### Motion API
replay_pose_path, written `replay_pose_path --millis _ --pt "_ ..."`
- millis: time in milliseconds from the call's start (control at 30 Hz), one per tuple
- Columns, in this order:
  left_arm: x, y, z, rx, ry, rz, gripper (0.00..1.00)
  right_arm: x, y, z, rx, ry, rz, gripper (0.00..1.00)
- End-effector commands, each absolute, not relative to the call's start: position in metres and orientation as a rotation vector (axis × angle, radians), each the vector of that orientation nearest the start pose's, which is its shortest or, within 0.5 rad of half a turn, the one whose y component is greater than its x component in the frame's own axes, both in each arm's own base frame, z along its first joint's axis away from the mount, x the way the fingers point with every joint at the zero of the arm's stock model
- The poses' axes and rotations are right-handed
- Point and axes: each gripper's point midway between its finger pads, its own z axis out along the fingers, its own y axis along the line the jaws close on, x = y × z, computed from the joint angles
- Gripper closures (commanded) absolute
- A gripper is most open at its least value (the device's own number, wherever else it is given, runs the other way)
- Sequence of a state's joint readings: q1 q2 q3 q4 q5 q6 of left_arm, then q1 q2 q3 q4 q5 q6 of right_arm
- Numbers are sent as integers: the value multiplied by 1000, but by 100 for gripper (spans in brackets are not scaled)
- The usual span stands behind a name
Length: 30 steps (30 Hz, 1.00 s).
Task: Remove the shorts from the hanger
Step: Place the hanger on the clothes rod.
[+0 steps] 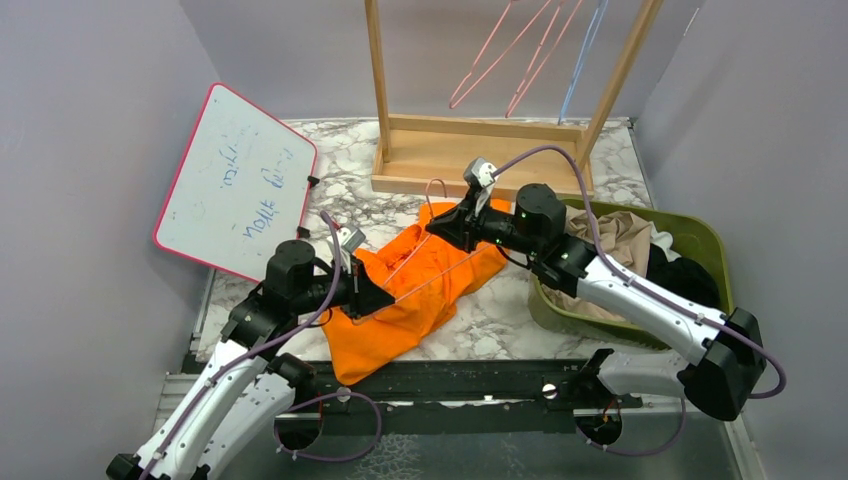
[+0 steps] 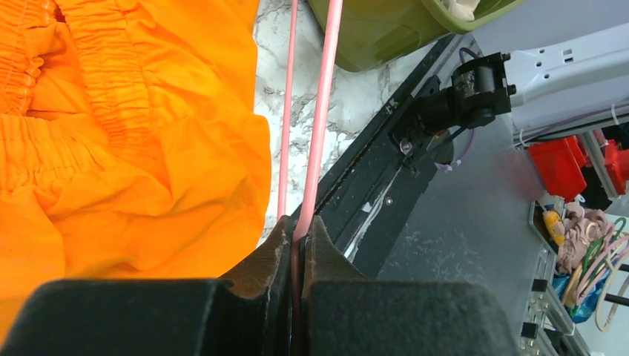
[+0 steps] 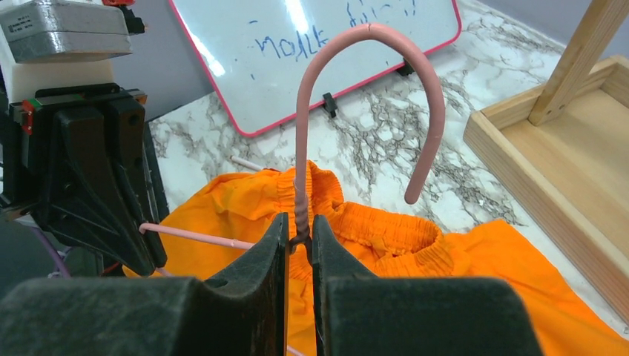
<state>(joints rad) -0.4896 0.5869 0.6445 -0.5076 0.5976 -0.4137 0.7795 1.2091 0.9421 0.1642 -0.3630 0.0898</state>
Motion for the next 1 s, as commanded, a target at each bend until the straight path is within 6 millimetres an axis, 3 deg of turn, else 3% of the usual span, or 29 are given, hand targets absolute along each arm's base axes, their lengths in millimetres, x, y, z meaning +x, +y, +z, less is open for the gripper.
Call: replay_pose_path --millis 0,67,100,300,400,533,733,967 --pt "151 -191 227 421 2017 -1067 100 246 334 281 -774 1575 978 86" --pt "155 -188 230 392 2006 -1038 100 242 334 280 -718 1573 1039 63" --pt "158 -186 231 374 2000 -1019 100 239 333 280 -689 1571 1069 57" --pt "171 -184 228 284 1995 -996 100 234 329 273 -379 1705 1256 39" --pt "176 -188 221 273 2001 -1008 100 228 339 267 -271 1753 1415 35" --pt "185 -191 217 277 2005 -989 100 218 368 263 -227 1779 1651 31" --pt "189 -187 217 285 1980 -922 100 220 406 268 -248 1730 1633 30" --pt "187 -192 198 292 2036 -898 100 228 416 268 -170 1716 1689 35"
